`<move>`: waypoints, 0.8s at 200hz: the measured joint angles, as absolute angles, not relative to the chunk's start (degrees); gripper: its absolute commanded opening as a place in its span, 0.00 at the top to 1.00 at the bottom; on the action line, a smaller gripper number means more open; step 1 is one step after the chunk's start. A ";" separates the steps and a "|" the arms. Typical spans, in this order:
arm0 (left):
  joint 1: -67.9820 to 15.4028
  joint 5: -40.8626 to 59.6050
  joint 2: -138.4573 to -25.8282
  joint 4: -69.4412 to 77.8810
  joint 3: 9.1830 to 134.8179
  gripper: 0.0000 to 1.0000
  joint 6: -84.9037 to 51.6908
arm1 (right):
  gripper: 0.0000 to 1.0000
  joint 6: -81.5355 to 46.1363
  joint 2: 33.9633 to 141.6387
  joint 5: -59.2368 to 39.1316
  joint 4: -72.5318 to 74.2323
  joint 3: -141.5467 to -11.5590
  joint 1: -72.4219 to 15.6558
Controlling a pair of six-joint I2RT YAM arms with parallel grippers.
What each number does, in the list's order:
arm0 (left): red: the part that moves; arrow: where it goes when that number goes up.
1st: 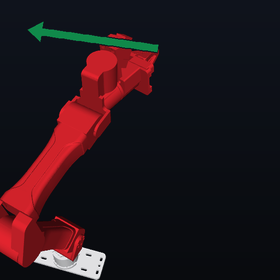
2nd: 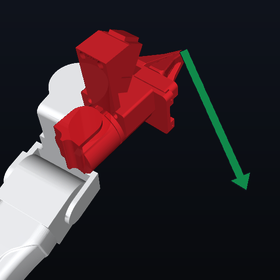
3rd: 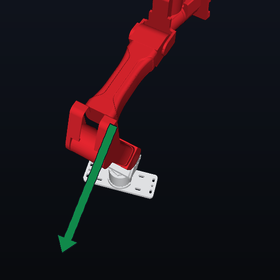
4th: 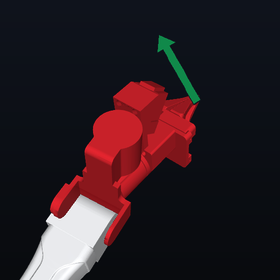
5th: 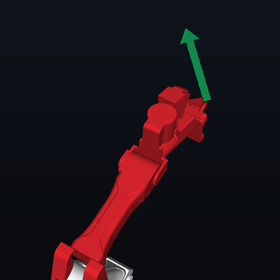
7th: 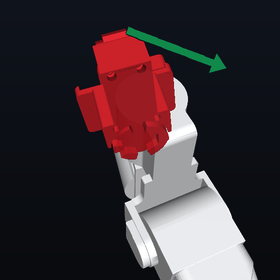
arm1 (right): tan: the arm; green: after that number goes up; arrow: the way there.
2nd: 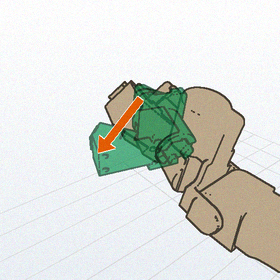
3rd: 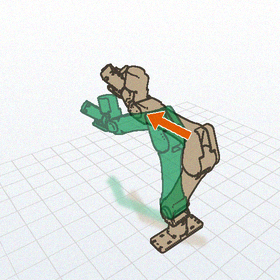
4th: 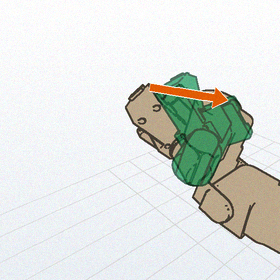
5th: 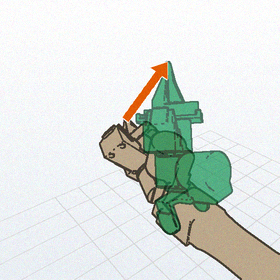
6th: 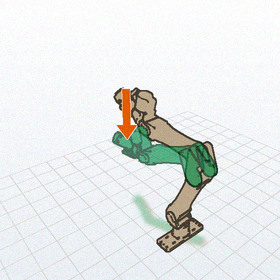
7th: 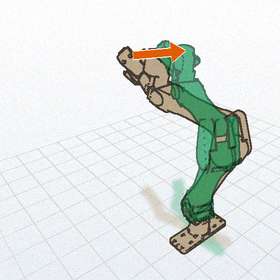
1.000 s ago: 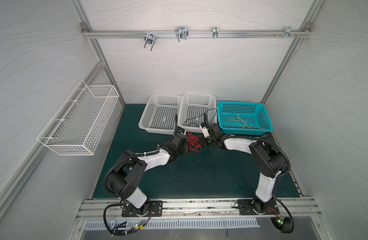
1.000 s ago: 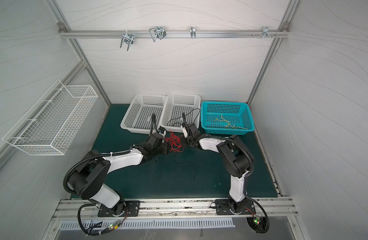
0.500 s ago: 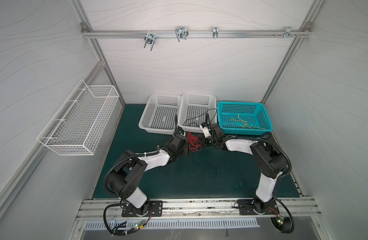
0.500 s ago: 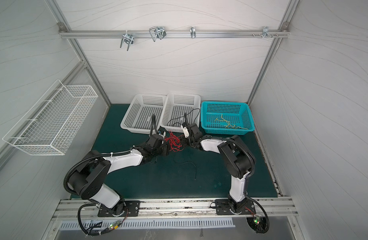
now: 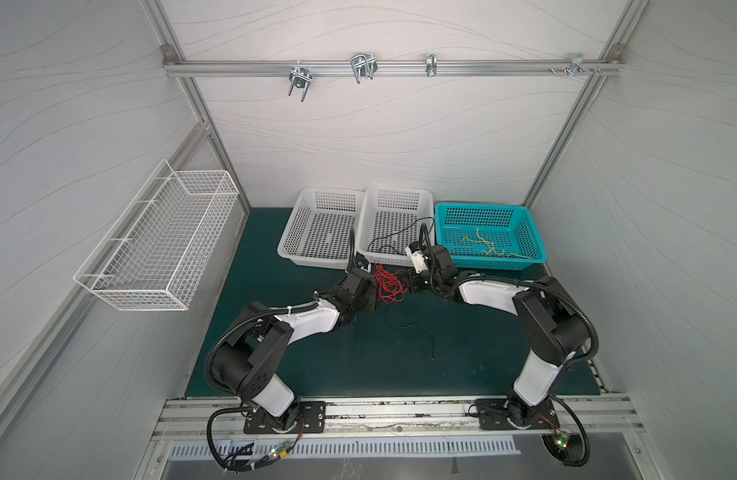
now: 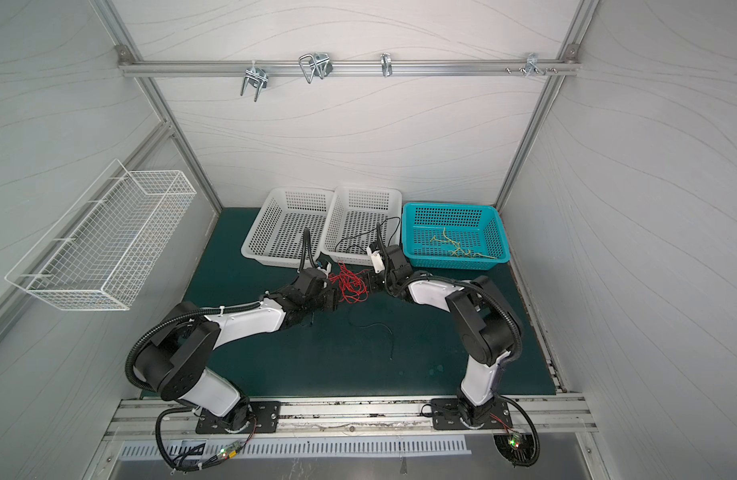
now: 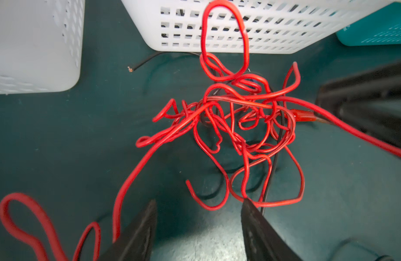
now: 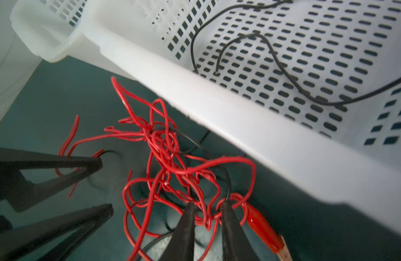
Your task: Untangle the cables
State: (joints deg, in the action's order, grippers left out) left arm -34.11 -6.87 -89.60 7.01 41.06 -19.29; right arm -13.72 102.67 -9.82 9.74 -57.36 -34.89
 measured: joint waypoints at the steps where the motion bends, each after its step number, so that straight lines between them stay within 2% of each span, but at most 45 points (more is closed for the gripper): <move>1: -34.11 -6.87 -89.60 7.01 41.06 0.39 -19.29 | 0.79 -13.72 102.85 -9.93 9.78 -57.56 -34.89; 48: -34.11 -6.94 -89.58 6.92 41.06 0.39 -19.29 | 0.79 -14.11 107.50 -11.53 10.31 -61.36 -34.89; 80: -33.98 -7.03 -89.58 6.92 41.06 0.39 -19.27 | 0.74 -14.59 109.47 -11.68 10.61 -61.65 -34.89; 116: -33.85 -7.09 -89.58 6.94 41.06 0.39 -19.27 | 0.72 -14.94 111.42 -11.49 10.85 -62.24 -34.89; 138: -33.85 -7.07 -89.58 6.94 41.06 0.39 -19.27 | 0.75 -15.03 113.19 -11.31 11.25 -63.68 -34.89; 160: -33.82 -7.09 -89.58 6.94 41.06 0.39 -19.27 | 0.92 -15.27 113.65 -11.44 12.08 -63.90 -34.89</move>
